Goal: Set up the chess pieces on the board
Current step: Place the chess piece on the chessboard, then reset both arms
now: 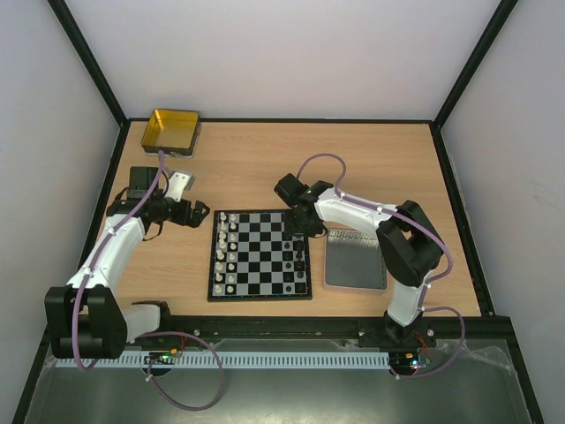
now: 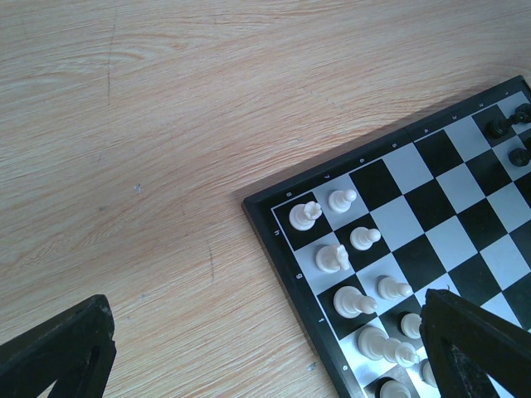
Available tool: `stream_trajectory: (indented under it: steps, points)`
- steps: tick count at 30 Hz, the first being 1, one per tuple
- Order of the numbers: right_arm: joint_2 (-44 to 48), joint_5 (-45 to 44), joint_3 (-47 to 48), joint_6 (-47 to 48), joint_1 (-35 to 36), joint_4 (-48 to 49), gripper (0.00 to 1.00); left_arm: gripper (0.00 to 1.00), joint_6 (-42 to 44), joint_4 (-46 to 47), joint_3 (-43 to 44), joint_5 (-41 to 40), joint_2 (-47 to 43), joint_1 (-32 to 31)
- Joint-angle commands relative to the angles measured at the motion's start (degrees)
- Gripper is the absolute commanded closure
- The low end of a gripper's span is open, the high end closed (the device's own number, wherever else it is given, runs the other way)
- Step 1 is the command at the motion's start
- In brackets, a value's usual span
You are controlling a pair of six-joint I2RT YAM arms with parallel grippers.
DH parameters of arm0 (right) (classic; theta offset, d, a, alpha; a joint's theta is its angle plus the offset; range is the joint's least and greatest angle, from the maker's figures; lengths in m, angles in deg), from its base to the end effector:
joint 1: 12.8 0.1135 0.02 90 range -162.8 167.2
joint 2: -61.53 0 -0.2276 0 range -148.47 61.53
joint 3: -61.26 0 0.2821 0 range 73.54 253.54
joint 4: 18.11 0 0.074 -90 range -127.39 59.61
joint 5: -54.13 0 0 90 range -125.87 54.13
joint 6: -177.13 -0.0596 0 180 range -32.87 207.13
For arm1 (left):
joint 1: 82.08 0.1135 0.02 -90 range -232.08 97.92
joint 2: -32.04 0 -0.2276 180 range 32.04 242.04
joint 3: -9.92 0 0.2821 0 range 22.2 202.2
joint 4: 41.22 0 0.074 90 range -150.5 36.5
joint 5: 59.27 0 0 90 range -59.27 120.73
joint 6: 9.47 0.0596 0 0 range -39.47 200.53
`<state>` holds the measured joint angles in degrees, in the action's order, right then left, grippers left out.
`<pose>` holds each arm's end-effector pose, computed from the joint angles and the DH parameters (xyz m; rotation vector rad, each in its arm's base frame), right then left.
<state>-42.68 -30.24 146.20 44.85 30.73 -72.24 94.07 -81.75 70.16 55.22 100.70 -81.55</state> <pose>0.2717 0.2661 0.1133 -0.0537 2.9689 0.4018 0.3007 -0.0219 0.1875 0.4568 2.3176 -0.3992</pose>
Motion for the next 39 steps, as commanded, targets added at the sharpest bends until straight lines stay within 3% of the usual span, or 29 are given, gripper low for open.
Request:
stream_trajectory:
  steps: [1, 8, 15, 23, 32, 39]
  points:
    - [1.4, -0.7, 0.0, -0.5, 0.3, -0.5, 0.73, 0.0, 0.4, -1.1, 0.7, 0.7, 0.1, -0.3]
    - [3.7, -4.6, 3.3, -0.7, 0.3, -4.4, 0.71, 0.0, 0.5, -1.2, 0.7, 0.7, 0.1, -0.4]
    - [12.2, -11.3, 5.1, -0.8, 0.3, -9.5, 0.41, 0.01, 0.6, -1.2, 0.8, 0.8, 0.4, -0.4]
    - [26.4, -10.6, -7.0, -1.7, 0.3, -5.9, 0.23, 0.01, 1.6, -1.5, 0.5, 2.3, -1.5, -0.7]
    - [39.1, -8.3, -19.6, -0.8, 2.0, -3.5, 0.22, 0.0, 2.5, -2.1, 0.9, 4.1, -0.2, -1.5]
    - [45.7, -9.4, -21.4, 1.5, 3.7, -4.7, 0.22, 0.01, 2.9, -2.5, 1.2, 4.8, 0.8, -1.7]
